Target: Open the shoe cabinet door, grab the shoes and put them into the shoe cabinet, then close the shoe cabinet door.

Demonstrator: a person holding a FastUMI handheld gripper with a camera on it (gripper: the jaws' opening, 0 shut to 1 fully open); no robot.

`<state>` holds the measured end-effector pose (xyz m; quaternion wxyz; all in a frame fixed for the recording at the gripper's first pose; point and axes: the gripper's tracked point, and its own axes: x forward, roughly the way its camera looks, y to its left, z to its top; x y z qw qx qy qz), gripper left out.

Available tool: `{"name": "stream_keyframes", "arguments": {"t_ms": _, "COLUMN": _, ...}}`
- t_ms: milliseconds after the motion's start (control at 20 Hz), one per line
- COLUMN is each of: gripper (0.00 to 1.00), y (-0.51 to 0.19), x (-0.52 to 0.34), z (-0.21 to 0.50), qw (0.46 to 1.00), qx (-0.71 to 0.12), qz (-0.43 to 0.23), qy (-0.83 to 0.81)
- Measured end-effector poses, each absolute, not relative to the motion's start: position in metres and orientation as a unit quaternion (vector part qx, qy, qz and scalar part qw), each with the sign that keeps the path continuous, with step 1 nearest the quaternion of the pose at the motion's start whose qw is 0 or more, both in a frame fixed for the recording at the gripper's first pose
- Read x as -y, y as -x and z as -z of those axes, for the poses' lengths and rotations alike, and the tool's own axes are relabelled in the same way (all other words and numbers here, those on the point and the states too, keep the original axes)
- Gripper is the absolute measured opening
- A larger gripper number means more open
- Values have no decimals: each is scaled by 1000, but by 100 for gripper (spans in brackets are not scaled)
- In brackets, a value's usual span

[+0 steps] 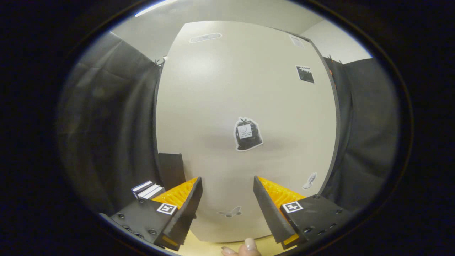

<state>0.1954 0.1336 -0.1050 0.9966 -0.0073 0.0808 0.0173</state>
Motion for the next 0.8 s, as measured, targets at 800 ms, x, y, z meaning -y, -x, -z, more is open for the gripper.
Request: {"name": "stream_keyframes", "arguments": {"t_ms": 800, "gripper": 92, "y": -196, "x": -137, "z": 106, "qw": 997, "qx": -80, "qz": -3, "qy": 13}}
